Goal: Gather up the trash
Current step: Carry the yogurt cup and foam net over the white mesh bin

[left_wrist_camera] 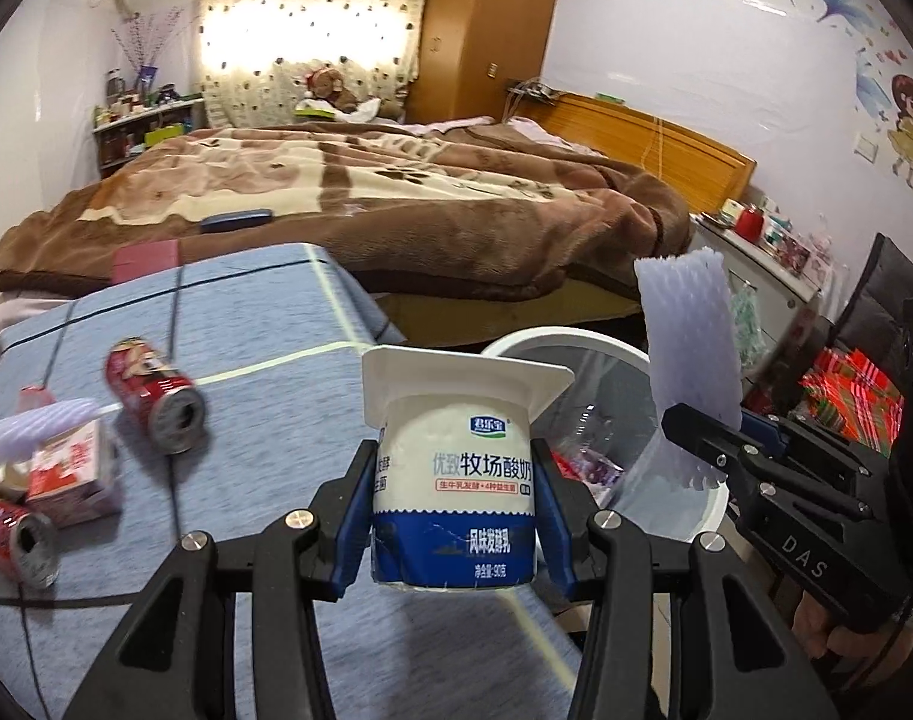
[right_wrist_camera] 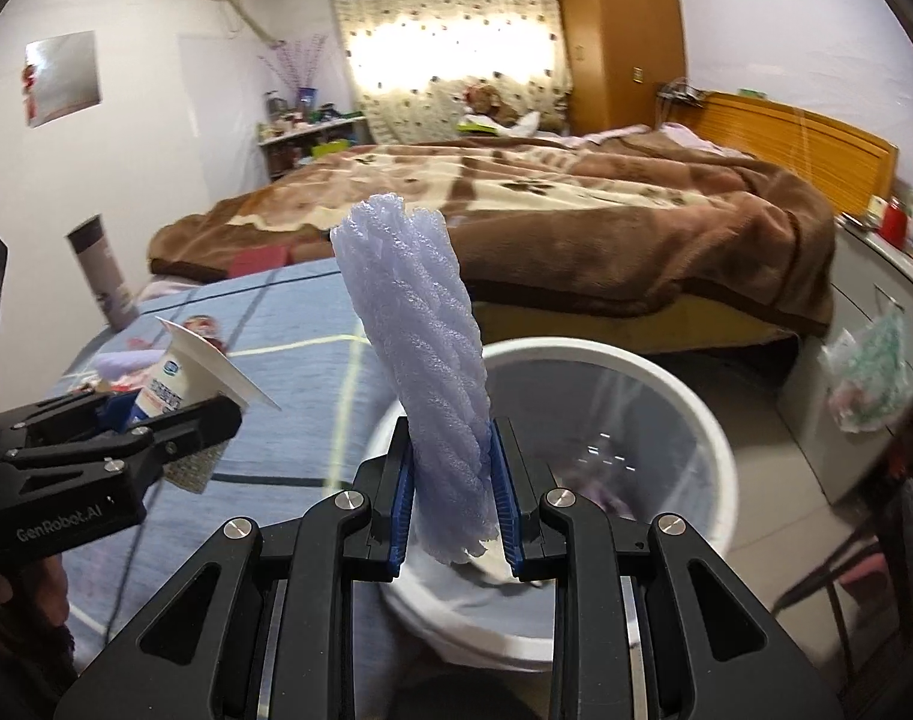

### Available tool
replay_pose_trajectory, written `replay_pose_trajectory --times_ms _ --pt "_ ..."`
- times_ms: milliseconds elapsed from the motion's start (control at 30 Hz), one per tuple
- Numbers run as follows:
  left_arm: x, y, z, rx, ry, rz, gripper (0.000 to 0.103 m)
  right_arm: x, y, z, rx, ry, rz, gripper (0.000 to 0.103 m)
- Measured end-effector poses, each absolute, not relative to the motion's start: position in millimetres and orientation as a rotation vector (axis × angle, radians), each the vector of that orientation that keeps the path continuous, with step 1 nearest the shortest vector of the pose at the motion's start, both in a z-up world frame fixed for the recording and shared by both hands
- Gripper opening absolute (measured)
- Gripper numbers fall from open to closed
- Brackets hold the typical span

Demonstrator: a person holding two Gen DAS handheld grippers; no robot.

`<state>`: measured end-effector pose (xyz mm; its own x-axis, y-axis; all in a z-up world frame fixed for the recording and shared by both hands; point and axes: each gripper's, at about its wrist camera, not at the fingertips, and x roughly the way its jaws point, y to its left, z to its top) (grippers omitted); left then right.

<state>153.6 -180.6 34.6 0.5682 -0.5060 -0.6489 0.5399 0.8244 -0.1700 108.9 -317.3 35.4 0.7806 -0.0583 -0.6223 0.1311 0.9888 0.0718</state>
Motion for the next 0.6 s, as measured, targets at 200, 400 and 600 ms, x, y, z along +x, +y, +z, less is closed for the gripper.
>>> replay_pose_trajectory --times_ms 200,400,600 --pt "158 -217 21 0.086 0.787 -0.658 0.05 106 -337 23 0.127 0.72 -0.171 0.025" --pt "161 -245 10 0.117 0.816 -0.689 0.05 108 -353 10 0.132 0.776 -0.215 0.025" --pt "167 -256 0 0.132 0.85 -0.697 0.05 108 -363 3 0.136 0.81 -0.246 0.025"
